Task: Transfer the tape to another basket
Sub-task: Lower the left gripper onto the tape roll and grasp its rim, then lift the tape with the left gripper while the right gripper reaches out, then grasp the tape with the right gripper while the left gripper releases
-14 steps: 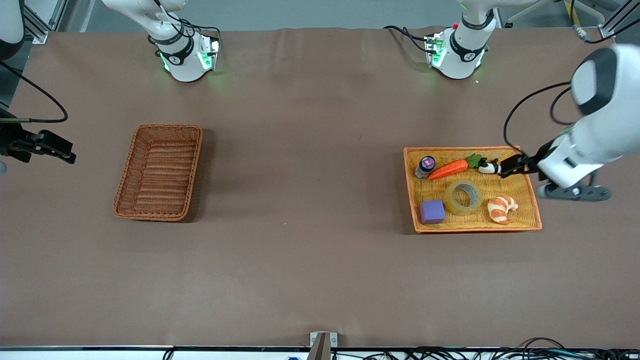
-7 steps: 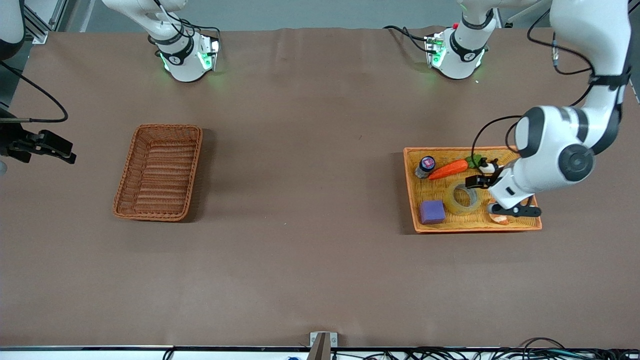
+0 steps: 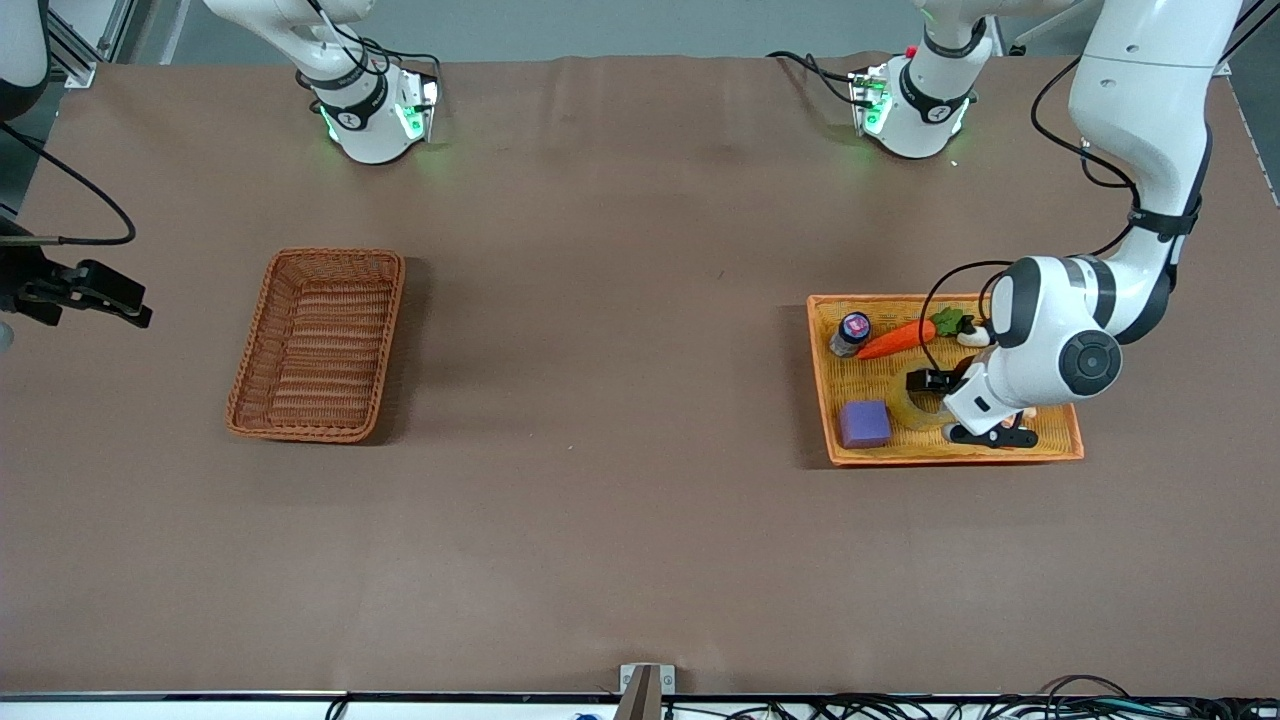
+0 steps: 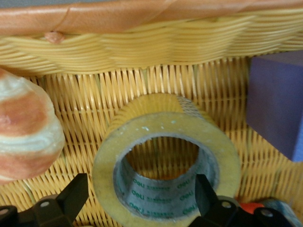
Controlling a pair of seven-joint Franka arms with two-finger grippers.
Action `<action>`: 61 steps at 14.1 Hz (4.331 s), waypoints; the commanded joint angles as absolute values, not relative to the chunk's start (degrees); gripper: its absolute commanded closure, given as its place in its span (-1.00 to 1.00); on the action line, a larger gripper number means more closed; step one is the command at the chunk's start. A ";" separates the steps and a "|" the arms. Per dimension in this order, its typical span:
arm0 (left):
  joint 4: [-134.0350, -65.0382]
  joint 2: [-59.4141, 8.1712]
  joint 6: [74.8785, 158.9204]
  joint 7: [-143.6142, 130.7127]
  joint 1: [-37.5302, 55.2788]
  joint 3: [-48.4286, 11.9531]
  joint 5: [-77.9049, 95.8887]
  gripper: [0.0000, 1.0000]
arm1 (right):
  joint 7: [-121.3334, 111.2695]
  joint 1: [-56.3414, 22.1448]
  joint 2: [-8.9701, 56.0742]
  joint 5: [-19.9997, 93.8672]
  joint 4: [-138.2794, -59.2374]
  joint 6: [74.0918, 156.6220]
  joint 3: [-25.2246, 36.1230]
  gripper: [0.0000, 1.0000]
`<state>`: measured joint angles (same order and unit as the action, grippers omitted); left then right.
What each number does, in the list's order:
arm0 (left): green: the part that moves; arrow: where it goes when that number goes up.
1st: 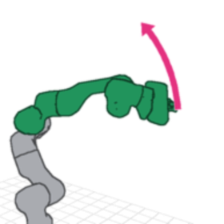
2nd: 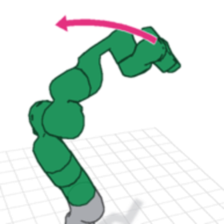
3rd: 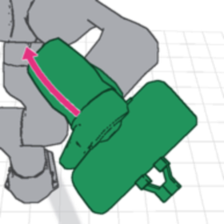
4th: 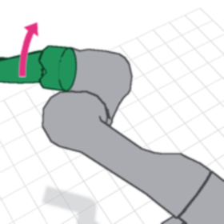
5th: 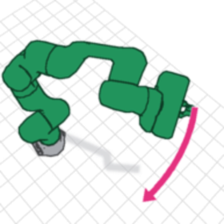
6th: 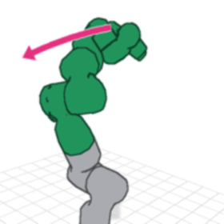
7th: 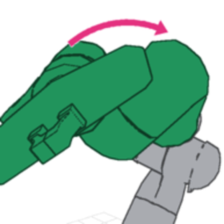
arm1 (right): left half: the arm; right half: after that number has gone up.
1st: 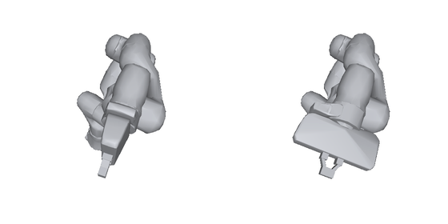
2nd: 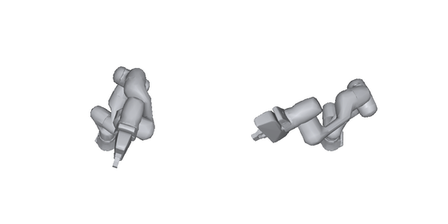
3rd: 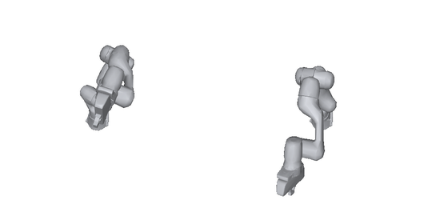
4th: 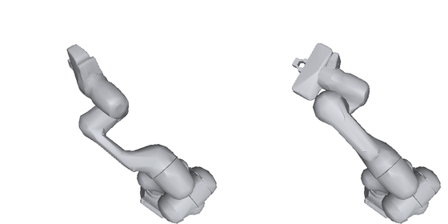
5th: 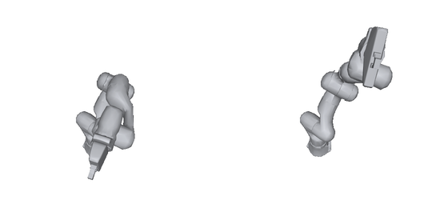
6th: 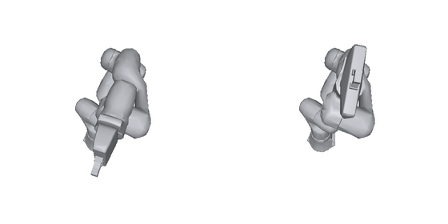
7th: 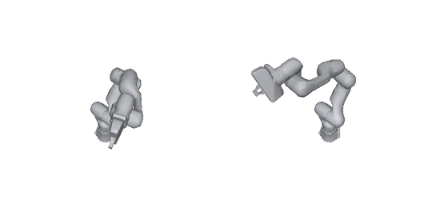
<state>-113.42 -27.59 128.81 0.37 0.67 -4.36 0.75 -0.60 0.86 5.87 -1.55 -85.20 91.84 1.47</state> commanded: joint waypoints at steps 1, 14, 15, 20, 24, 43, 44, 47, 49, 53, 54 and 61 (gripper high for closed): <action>-114.26 -26.80 129.46 0.70 -0.70 -4.83 -0.97 -0.98 | -1.41 1.49 5.10 -0.61 -86.13 92.20 1.32 -1.00; -113.22 -17.95 123.42 0.35 -0.97 -5.01 -1.05 0.94 | -1.41 1.58 5.19 -0.61 -86.22 92.11 1.23 -1.00; -111.38 -16.54 120.53 0.18 -0.97 -5.18 -0.97 0.94 | -1.41 1.50 5.19 -0.53 -86.22 92.02 1.32 -1.00; -101.17 -16.17 108.20 -6.13 -0.70 -14.39 -0.97 0.94 | -1.41 1.49 5.19 -0.61 -86.31 92.11 1.32 -1.00; -96.08 -21.25 108.28 -17.98 0.00 -24.32 -2.28 0.93 | -1.41 1.49 5.19 -0.53 -86.31 92.11 1.32 -1.00; -70.14 -55.46 122.15 -47.82 38.85 -21.09 -15.29 0.46 | -1.59 -2.00 7.38 -1.48 -86.13 92.02 0.62 -1.00; -70.31 -55.72 124.87 -48.07 38.93 -21.09 -15.21 0.07 | -0.54 -3.85 7.47 -1.58 -85.70 92.28 0.35 -1.00; -70.58 -54.06 124.98 -48.51 38.24 -21.09 -14.68 -1.00 | 4.19 -5.18 8.52 -0.53 -86.22 97.37 -2.27 -1.00; -70.84 -51.00 123.24 -48.52 36.58 -21.18 -10.92 -1.00 | 16.12 -5.27 11.33 -0.61 -86.31 100.36 -7.27 -1.00; -71.19 -42.65 110.77 -48.08 33.75 -21.80 -7.91 -1.00 | 27.93 -10.00 13.36 -2.99 -95.24 113.08 -11.87 -1.00; -71.45 -40.28 108.22 -47.90 33.23 -21.54 -8.26 -1.00 | 29.17 -12.28 13.97 -3.08 -98.75 117.03 -11.87 -1.00; -77.51 -23.76 96.86 -29.20 18.12 -19.61 -7.82 -1.00 | 42.01 -23.81 24.87 -15.81 -107.12 131.81 -11.87 -1.00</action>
<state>-71.62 -29.94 96.66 -33.40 20.42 -20.76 -8.84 40.60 -22.77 23.25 -12.90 -104.78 128.85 -12.16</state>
